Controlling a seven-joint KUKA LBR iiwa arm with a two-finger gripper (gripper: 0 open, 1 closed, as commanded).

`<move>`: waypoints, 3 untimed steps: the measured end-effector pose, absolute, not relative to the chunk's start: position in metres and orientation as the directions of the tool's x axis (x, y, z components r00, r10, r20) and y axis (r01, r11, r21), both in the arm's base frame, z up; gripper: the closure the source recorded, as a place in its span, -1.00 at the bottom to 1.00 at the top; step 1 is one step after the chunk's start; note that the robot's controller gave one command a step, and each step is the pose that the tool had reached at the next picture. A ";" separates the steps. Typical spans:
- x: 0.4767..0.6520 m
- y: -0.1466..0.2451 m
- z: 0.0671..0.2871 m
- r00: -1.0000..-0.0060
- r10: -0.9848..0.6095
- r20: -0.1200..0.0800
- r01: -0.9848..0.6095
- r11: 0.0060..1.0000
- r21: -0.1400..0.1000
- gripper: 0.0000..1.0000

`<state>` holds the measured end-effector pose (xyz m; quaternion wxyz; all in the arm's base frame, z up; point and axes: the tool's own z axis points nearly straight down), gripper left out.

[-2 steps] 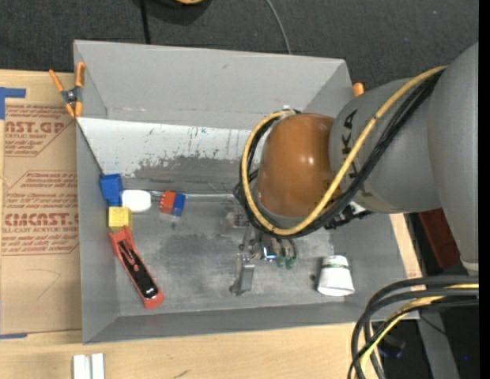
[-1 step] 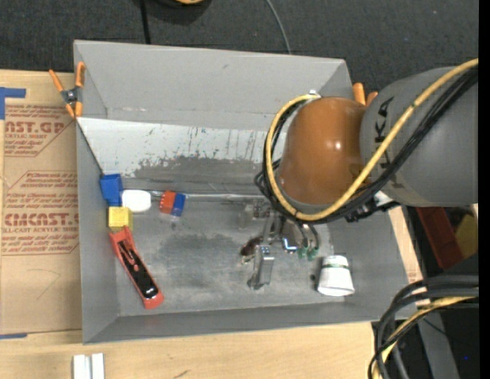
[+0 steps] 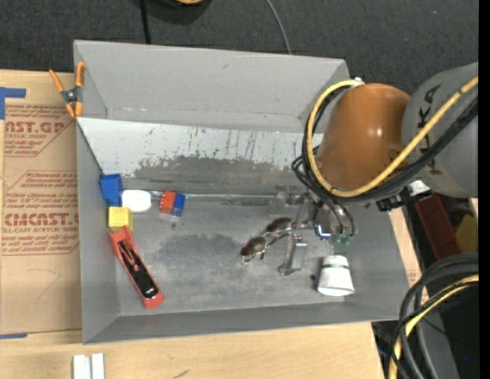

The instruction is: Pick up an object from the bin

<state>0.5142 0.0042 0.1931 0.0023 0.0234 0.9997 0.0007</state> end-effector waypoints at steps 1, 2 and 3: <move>0.510 -0.019 0.175 -0.973 0.230 0.005 0.230 0.973 -0.004 -1.00; 0.524 -0.006 0.133 -0.939 0.345 -0.001 0.345 0.939 0.003 -1.00; 0.527 -0.006 0.106 -0.986 0.166 0.006 0.166 0.986 0.000 -1.00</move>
Offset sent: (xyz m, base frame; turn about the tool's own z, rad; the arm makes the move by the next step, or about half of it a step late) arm 0.0267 0.0010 -0.1231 0.0844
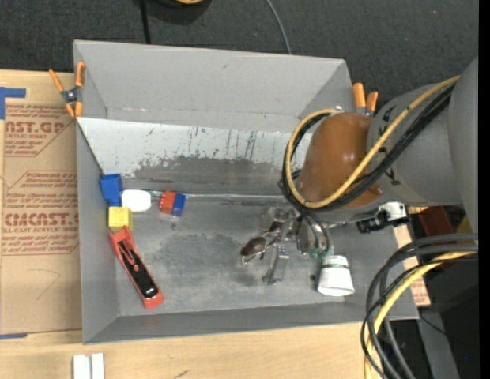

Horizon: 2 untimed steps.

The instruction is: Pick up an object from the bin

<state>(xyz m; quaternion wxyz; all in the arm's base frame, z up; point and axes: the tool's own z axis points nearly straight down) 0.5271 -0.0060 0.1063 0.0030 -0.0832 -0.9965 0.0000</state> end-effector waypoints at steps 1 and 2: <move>0.543 -0.009 0.070 -0.985 0.171 -0.005 0.171 0.985 0.004 1.00; 0.543 -0.009 0.070 -0.985 0.171 -0.005 0.171 0.985 0.004 1.00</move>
Offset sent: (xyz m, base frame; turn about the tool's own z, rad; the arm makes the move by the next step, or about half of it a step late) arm 0.0000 0.0000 0.0000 0.0000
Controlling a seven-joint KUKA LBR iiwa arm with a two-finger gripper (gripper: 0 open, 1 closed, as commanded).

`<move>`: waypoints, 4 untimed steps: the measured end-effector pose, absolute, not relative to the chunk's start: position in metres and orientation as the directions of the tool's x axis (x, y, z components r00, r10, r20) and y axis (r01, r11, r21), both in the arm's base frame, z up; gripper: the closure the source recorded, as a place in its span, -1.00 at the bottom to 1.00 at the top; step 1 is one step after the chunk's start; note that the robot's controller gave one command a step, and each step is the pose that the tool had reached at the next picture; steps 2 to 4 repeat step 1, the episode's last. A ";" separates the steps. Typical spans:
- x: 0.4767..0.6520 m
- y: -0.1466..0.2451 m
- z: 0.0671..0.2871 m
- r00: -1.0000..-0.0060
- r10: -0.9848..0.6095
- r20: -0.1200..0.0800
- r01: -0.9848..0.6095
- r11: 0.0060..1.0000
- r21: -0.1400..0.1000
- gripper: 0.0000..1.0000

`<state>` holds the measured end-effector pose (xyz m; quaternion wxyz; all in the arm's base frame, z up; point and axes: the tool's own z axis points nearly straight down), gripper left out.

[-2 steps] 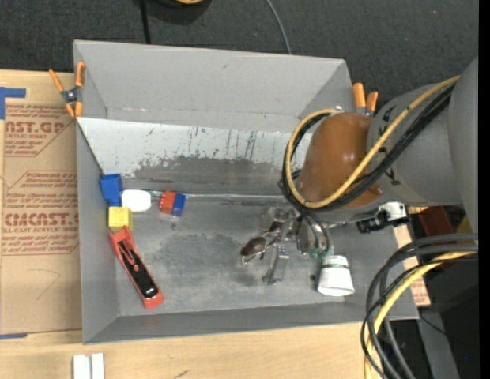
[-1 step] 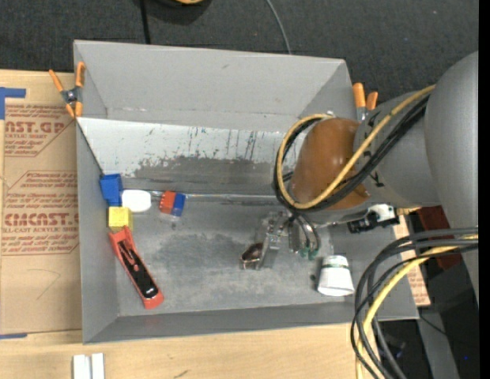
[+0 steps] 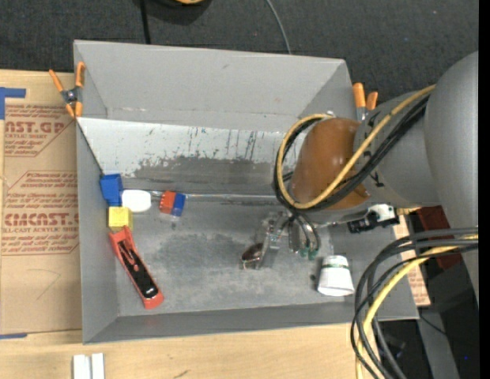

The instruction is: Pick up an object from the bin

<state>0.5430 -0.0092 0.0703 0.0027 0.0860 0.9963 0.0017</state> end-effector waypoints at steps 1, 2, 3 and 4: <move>0.543 -0.019 0.241 -0.978 0.210 -0.011 0.209 0.978 0.005 1.00; 0.543 -0.019 0.241 -0.978 0.210 -0.011 0.209 0.978 0.005 1.00; 0.543 -0.019 0.241 -0.978 0.210 -0.011 0.209 0.978 0.005 1.00; 0.543 -0.019 0.241 -0.978 0.210 -0.011 0.209 0.978 0.005 1.00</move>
Offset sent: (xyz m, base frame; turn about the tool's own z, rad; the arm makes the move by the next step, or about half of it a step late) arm 0.0000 0.0000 0.0000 0.0000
